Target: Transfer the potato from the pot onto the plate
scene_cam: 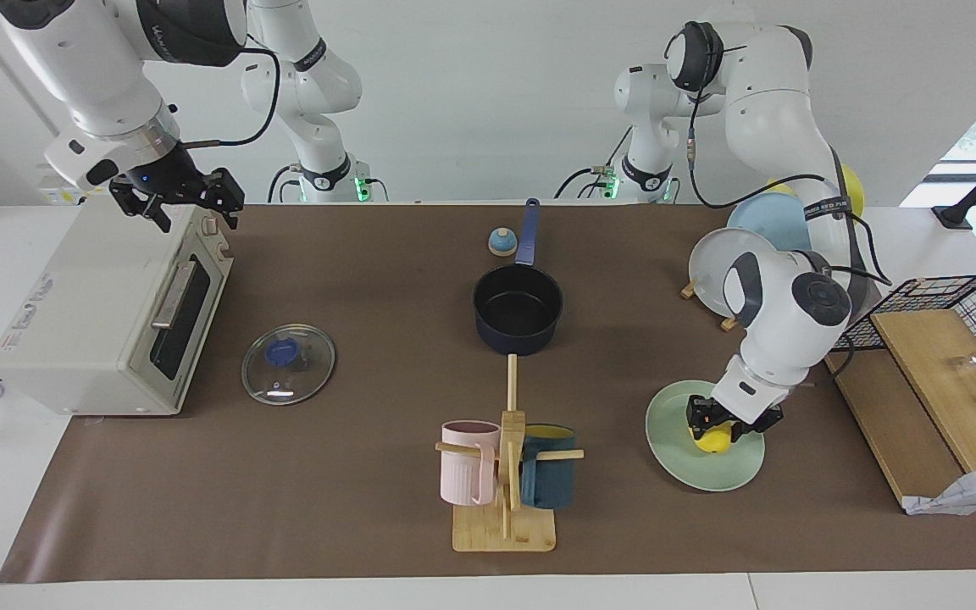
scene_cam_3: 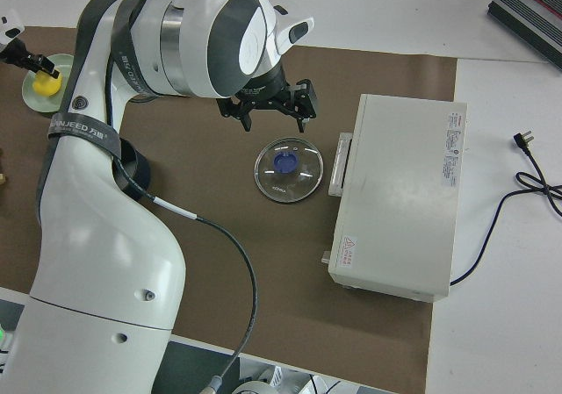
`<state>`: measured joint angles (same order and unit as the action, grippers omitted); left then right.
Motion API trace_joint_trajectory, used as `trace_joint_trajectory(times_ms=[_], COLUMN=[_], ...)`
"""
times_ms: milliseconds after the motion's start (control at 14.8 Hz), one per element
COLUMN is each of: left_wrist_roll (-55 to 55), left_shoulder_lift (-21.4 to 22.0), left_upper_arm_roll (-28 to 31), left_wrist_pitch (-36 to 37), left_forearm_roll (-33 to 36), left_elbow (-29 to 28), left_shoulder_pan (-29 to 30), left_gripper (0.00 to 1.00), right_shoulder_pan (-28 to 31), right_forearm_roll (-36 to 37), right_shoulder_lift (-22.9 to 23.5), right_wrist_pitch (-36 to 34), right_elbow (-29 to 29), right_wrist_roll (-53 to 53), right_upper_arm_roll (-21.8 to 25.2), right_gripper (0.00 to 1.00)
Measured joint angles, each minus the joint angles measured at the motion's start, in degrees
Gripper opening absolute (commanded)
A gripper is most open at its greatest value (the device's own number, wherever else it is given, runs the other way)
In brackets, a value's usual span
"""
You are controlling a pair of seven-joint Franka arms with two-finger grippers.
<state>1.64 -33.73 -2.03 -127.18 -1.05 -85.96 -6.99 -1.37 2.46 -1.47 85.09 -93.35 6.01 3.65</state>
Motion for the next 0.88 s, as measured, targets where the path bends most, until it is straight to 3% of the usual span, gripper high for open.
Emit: trace_joint_trajectory(times_ms=[67,135,539,876], left_wrist_roll=[0.00,0.01,0.08,-0.25], left_shoulder_lift=[0.05,0.16,2.35,15.54], left_upper_arm_roll=[0.00,0.00,0.05,0.81], left_wrist_pitch=[-0.32,-0.33,0.67,16.94], left_forearm_roll=[0.00,0.00,0.00,0.00], left_elbow=[-0.23,-0.25,1.62,3.69], left_shoulder_pan=[0.10,0.20,1.29,3.76], left_gripper=[0.83,1.00,1.00,1.00], right_shoulder_pan=[0.02,0.06,0.22,0.22], right_forearm_roll=[0.00,0.00,0.00,-0.02], right_shoulder_lift=[0.00,0.00,0.00,0.00], right_wrist_pitch=[0.00,0.00,0.00,-0.17], right_elbow=[0.00,0.00,0.01,0.03], right_wrist_roll=[0.00,0.00,0.00,0.00], right_upper_arm_roll=[0.00,0.00,0.13,0.32], right_gripper=[1.00,1.00,1.00,1.00])
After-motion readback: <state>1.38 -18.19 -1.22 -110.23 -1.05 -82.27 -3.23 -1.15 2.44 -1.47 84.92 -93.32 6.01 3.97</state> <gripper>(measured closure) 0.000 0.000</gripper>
